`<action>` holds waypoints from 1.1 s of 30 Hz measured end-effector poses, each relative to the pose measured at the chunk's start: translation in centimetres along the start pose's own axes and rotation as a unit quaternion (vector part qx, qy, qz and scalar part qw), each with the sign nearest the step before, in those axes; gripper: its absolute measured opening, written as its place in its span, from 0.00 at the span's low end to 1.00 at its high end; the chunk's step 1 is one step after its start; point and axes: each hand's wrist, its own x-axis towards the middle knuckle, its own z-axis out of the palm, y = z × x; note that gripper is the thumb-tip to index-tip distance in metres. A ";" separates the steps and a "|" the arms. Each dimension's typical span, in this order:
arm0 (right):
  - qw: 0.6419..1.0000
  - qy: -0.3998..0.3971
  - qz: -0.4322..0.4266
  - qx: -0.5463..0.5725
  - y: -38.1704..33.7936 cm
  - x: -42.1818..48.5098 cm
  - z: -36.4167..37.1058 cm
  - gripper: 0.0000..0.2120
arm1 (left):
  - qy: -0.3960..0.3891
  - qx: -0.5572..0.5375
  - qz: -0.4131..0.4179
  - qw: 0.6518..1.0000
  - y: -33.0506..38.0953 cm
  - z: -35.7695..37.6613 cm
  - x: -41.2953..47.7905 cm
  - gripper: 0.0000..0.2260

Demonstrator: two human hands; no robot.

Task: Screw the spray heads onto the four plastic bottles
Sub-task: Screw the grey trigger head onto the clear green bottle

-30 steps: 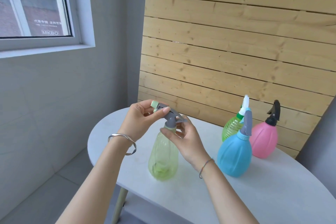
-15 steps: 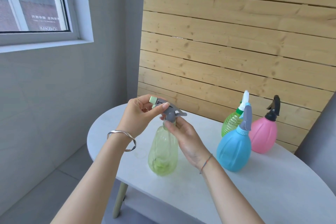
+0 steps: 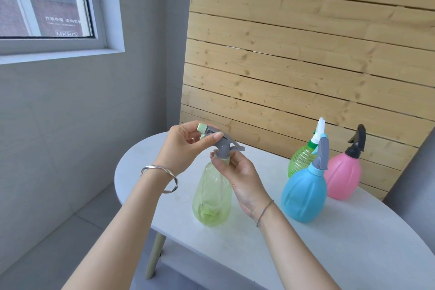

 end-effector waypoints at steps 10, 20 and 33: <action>0.998 -0.030 0.027 0.052 -0.4 -0.3 -0.1 0.12 | -0.002 -0.005 0.000 1.000 0.2 0.0 -0.1 0.08; 0.995 -0.059 0.036 0.069 -0.5 -0.5 -0.6 0.15 | 0.002 -0.003 0.001 1.000 0.0 -0.1 -0.2 0.10; 0.999 0.025 0.008 0.026 0.4 -0.7 0.1 0.12 | 0.003 -0.004 0.001 1.000 -0.1 0.1 -0.3 0.08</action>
